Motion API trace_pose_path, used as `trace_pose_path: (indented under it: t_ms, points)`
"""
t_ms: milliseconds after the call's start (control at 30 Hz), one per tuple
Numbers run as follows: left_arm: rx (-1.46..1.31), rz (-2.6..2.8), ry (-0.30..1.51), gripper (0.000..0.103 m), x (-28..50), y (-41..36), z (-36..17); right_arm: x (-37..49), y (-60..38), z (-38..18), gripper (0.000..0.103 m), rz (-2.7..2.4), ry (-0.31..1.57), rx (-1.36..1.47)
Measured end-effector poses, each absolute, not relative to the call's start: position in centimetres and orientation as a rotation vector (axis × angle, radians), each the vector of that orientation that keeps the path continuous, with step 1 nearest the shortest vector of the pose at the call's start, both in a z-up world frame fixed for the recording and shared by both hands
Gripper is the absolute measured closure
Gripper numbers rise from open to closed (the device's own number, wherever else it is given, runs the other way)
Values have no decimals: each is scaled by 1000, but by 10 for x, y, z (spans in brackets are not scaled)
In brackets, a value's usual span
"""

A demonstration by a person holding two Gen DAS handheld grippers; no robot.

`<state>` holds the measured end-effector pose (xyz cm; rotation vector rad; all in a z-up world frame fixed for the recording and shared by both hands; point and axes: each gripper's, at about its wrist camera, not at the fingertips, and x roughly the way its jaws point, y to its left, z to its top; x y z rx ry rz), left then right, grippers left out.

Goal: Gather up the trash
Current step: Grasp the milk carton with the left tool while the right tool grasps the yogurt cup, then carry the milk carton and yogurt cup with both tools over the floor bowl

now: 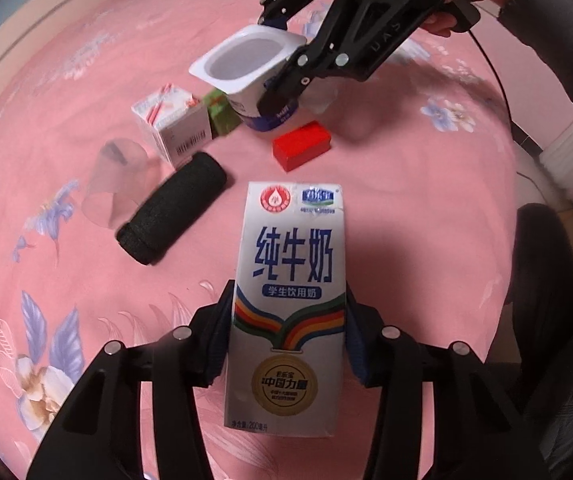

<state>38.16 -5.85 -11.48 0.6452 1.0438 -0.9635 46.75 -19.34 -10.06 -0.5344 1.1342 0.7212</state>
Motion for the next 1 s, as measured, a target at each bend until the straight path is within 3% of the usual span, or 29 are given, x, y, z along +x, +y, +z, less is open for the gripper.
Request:
trace_pose_path:
  t_ms: [1000]
  points:
    - [781, -1004, 889, 53, 283, -34, -38, 299, -187, -14, 53, 802, 1004, -648]
